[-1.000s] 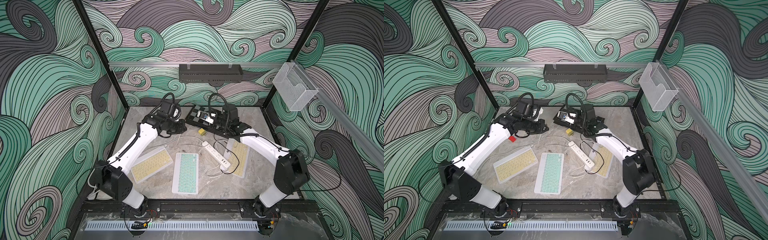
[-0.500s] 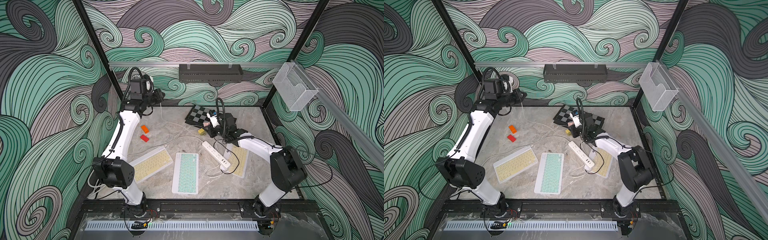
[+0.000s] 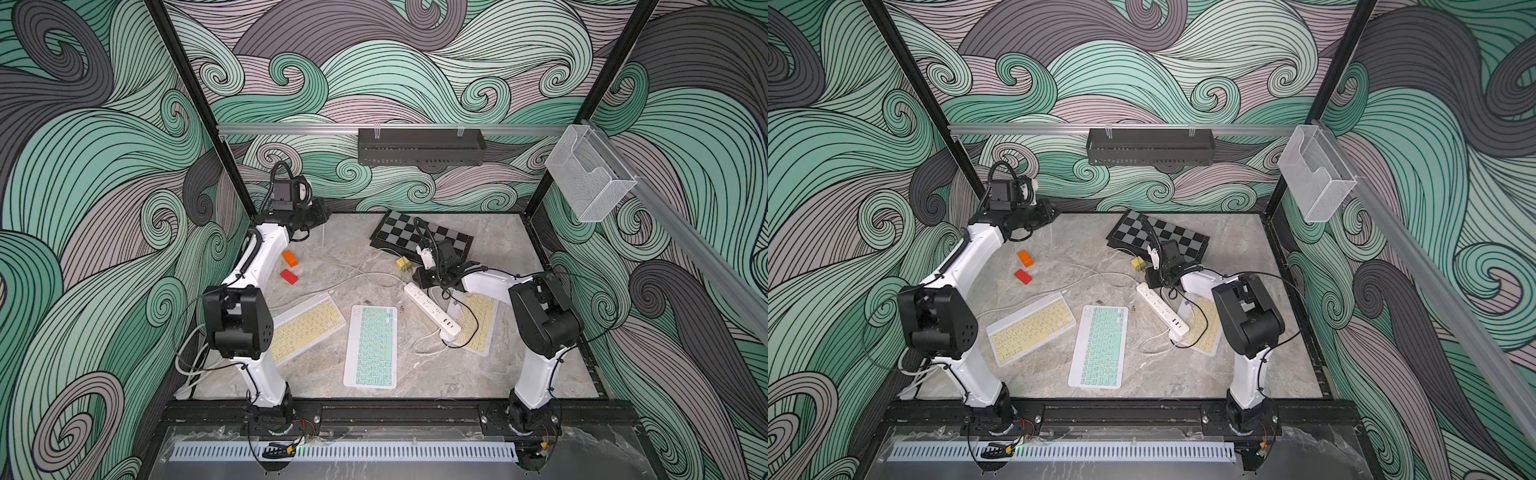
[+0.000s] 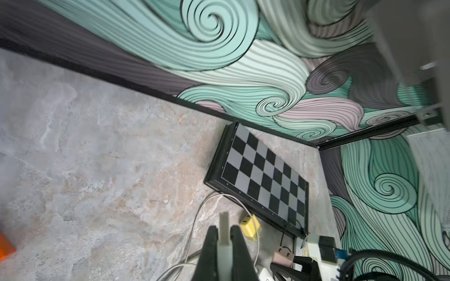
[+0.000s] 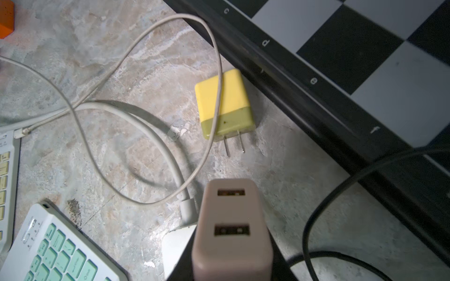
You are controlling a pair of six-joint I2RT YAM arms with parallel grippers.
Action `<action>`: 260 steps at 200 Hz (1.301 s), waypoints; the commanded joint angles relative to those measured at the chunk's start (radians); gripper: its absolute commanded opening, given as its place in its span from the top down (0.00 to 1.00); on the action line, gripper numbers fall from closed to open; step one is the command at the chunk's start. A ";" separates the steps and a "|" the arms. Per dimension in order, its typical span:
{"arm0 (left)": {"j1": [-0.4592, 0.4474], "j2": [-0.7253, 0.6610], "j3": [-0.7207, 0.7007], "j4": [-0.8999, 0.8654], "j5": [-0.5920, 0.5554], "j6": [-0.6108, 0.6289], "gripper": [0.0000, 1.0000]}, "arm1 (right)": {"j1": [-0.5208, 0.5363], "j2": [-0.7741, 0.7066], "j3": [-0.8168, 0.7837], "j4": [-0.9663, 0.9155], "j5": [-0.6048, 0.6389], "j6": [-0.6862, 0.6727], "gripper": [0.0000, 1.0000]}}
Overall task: Unplug the wireless keyboard
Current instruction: Place the plug at the center of the board.
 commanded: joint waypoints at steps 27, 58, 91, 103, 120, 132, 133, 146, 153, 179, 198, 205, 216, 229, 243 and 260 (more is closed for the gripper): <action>0.015 0.239 0.169 -0.111 0.112 -0.009 0.95 | 0.001 0.006 0.021 0.012 0.015 0.043 0.75; 0.025 0.346 0.203 -0.139 0.145 -0.018 0.93 | 0.001 -0.020 0.030 0.012 0.008 0.041 0.64; 0.036 0.428 0.239 -0.185 0.162 -0.023 0.87 | -0.001 -0.038 0.031 0.006 0.019 0.031 0.56; 0.039 0.445 0.246 -0.194 0.170 -0.024 0.86 | -0.001 -0.041 0.029 0.005 0.023 0.025 0.53; 0.042 0.456 0.248 -0.208 0.172 -0.006 0.79 | -0.001 -0.062 0.026 0.005 0.014 0.023 0.53; 0.042 0.480 0.280 -0.267 0.153 0.026 0.67 | -0.001 -0.093 0.025 0.010 -0.020 0.028 0.53; 0.042 0.482 0.285 -0.275 0.150 0.029 0.66 | -0.001 -0.095 0.025 0.011 -0.022 0.029 0.53; 0.044 0.529 0.375 -0.412 0.125 0.078 0.56 | 0.005 -0.129 0.029 0.019 -0.077 0.046 0.52; 0.047 0.554 0.432 -0.496 0.110 0.092 0.53 | 0.009 -0.143 0.029 0.034 -0.119 0.059 0.52; 0.048 0.495 0.418 -0.560 0.018 0.130 0.47 | 0.056 -0.150 0.016 0.126 -0.245 0.156 0.52; 0.055 0.363 0.296 -0.511 -0.072 0.135 0.17 | 0.119 -0.116 0.003 0.214 -0.274 0.245 0.52; 0.059 0.320 0.262 -0.504 -0.097 0.142 0.14 | 0.140 -0.095 0.006 0.248 -0.292 0.283 0.53; 0.066 0.266 0.222 -0.506 -0.134 0.156 0.13 | 0.174 -0.053 0.019 0.290 -0.307 0.356 0.53; 0.078 0.215 0.189 -0.531 -0.195 0.155 0.12 | 0.206 0.003 0.037 0.350 -0.320 0.463 0.53; 0.092 0.153 0.130 -0.537 -0.259 0.148 0.13 | 0.233 0.070 0.058 0.421 -0.310 0.593 0.55; 0.105 0.033 -0.023 -0.467 -0.281 0.104 0.18 | 0.260 0.157 0.127 0.415 -0.288 0.687 0.59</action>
